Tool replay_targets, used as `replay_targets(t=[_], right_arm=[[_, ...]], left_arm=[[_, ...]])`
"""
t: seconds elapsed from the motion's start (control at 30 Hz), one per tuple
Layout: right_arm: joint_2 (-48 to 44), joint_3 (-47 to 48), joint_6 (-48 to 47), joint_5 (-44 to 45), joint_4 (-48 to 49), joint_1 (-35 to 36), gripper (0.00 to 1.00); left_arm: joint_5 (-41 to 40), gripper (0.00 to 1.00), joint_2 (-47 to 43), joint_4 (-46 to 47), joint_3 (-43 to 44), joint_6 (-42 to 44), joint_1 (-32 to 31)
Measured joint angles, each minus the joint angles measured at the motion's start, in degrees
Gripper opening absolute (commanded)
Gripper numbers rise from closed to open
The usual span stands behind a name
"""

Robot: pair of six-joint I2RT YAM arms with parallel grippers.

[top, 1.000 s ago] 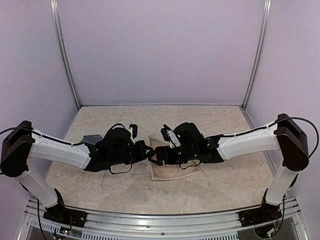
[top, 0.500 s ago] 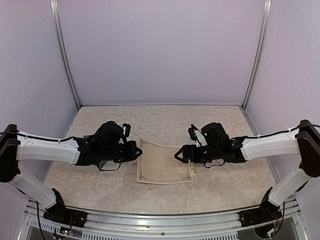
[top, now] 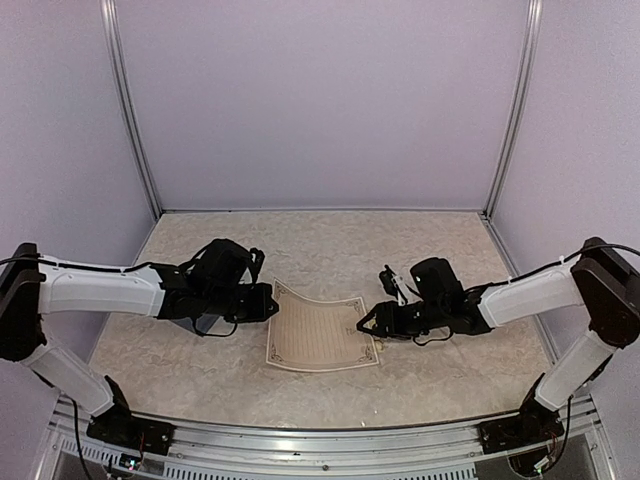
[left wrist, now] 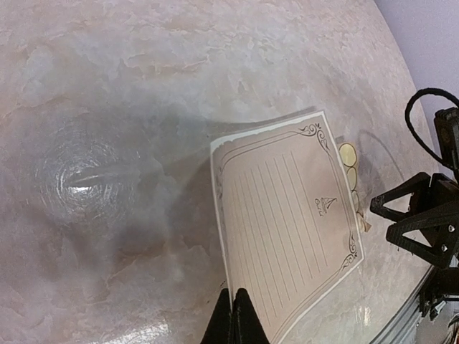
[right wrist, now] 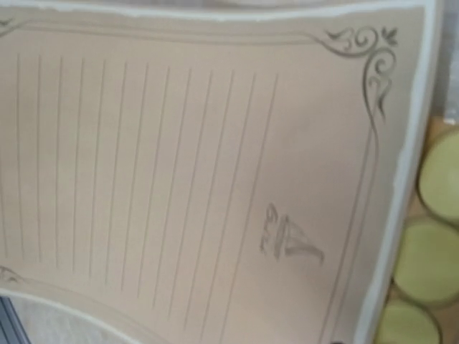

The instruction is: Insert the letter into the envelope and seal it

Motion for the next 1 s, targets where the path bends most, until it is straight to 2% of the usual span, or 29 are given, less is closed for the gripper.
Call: replay_targets(t=[0.43,0.7,1.0], right_arm=[[6.7,0.1,0.1,-1.4,3.2,-3.0,0.54],[9.9,0.7,1.5,-5.1,7.6,-3.1,0.43],[12.0,0.7,4.9,-10.1,14.0,-3.1,0.35]], left_arm=[[0.2,0.00,1.3,-1.9,0.4,1.7,0.0],[0.2,0.00,1.3,-1.6,0.5,1.2,-0.1],[0.3,0.00,3.9,5.3,0.5,-2.7,-2.1]])
